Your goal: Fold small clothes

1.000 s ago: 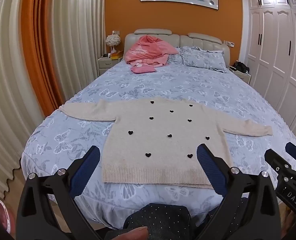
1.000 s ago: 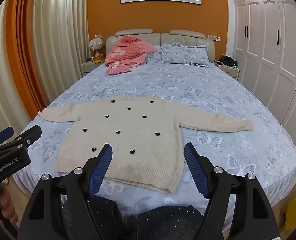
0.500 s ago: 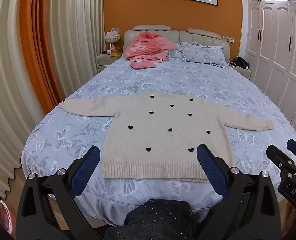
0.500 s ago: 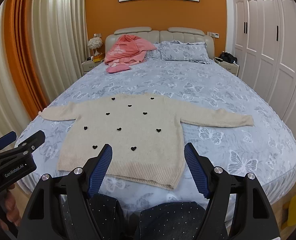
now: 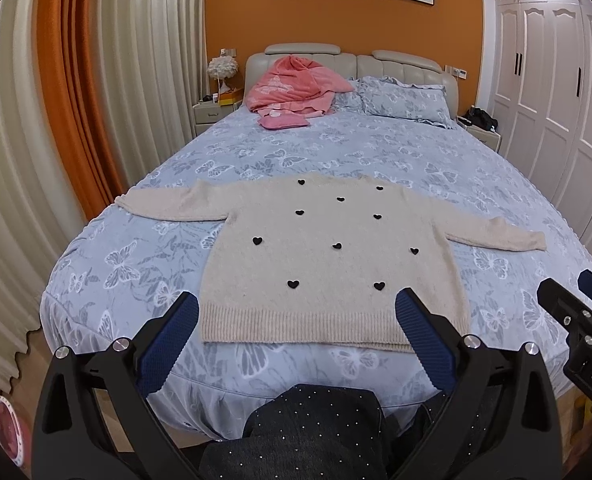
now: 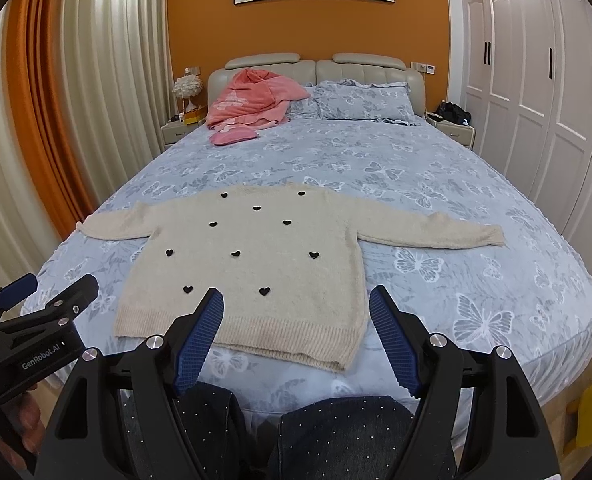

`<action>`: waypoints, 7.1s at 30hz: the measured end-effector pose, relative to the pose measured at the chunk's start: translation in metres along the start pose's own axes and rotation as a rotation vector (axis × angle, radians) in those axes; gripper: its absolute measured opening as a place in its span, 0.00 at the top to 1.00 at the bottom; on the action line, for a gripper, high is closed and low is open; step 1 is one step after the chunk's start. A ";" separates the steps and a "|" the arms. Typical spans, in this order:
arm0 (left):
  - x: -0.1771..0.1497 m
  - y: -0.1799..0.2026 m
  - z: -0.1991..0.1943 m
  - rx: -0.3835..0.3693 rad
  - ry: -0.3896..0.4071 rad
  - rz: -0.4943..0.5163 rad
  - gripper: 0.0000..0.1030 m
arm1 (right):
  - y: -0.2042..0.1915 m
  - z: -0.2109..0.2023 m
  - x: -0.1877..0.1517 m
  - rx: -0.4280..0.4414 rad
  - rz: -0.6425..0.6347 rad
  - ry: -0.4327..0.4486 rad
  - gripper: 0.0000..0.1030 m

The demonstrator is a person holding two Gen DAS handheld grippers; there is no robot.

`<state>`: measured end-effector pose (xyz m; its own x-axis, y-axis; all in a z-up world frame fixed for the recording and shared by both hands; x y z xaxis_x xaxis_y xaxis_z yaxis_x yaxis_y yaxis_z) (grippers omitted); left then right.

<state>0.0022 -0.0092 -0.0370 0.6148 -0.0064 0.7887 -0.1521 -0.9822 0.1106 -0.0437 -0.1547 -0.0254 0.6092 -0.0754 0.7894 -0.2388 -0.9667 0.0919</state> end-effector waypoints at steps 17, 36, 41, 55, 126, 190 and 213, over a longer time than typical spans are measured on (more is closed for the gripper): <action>-0.006 0.009 -0.003 -0.002 0.004 0.029 0.05 | 0.000 0.000 0.000 0.000 0.001 0.002 0.29; -0.005 0.011 -0.004 0.001 0.005 0.039 0.05 | 0.000 0.000 -0.002 0.001 -0.001 0.001 0.29; -0.004 0.012 -0.004 0.003 0.001 0.039 0.05 | 0.001 -0.001 -0.003 0.001 -0.002 0.000 0.29; -0.006 0.011 0.000 0.011 -0.007 0.039 0.05 | 0.001 -0.003 -0.007 0.002 -0.002 -0.007 0.29; 0.021 -0.018 0.253 -0.177 -0.190 -0.294 0.05 | 0.158 0.391 0.242 0.324 0.394 -0.021 0.85; 0.060 -0.153 0.474 -0.396 0.004 -0.601 0.88 | 0.067 0.606 0.153 0.096 0.196 -0.406 1.00; 0.073 -0.418 0.322 0.049 0.307 -0.986 0.28 | 0.005 0.387 0.074 0.220 -0.046 -0.316 0.85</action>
<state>0.3603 0.3404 -0.2207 0.2245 0.8470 0.4819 0.3483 -0.5316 0.7720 0.2928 -0.2602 -0.2018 0.8264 -0.0694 0.5588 -0.0591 -0.9976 -0.0364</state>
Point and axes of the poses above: each gripper's, at about its wrist camera, not at the fingertips, and z roughly the way its jaws point, y to its right, x to its top, the point moved 2 cm from there along z, roughly the way its jaws point, and after that the axes turned 11 degrees about -x, right-handed, at the moved point
